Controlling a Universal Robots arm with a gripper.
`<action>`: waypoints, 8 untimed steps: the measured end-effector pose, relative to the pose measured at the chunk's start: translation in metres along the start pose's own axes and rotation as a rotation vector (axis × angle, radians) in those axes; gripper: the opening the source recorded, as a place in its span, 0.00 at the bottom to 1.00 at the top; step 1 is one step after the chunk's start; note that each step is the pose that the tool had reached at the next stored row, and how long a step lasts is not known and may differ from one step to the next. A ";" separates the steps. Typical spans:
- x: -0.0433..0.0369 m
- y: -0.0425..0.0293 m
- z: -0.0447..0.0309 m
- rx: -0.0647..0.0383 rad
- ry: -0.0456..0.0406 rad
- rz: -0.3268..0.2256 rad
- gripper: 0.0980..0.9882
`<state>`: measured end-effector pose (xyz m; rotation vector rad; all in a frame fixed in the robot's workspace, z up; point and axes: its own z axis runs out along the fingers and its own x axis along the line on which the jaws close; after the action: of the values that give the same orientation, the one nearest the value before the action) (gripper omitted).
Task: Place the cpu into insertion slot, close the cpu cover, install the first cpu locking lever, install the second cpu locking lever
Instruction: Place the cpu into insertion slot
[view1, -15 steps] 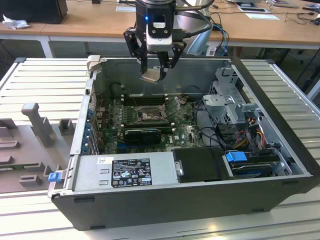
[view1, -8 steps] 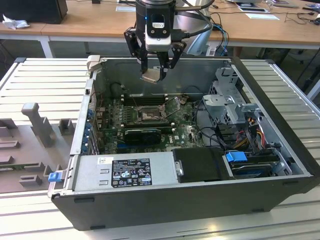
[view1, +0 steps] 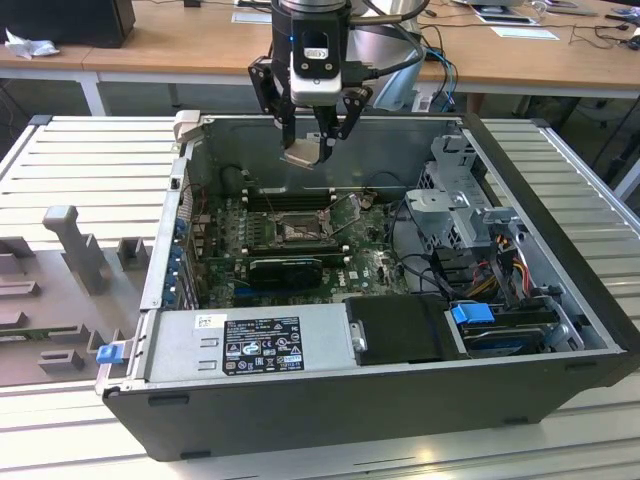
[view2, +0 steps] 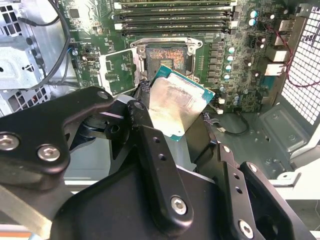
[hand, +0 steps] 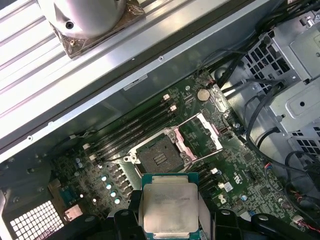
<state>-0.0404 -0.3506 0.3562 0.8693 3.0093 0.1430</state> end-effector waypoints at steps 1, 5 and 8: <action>0.0000 0.0000 0.0000 0.000 -0.0001 0.001 0.48; 0.0000 0.0000 0.0001 0.000 -0.0004 0.005 0.48; 0.0000 0.0000 0.0001 0.000 -0.0015 0.017 0.48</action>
<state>-0.0404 -0.3506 0.3561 0.8940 3.0013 0.1431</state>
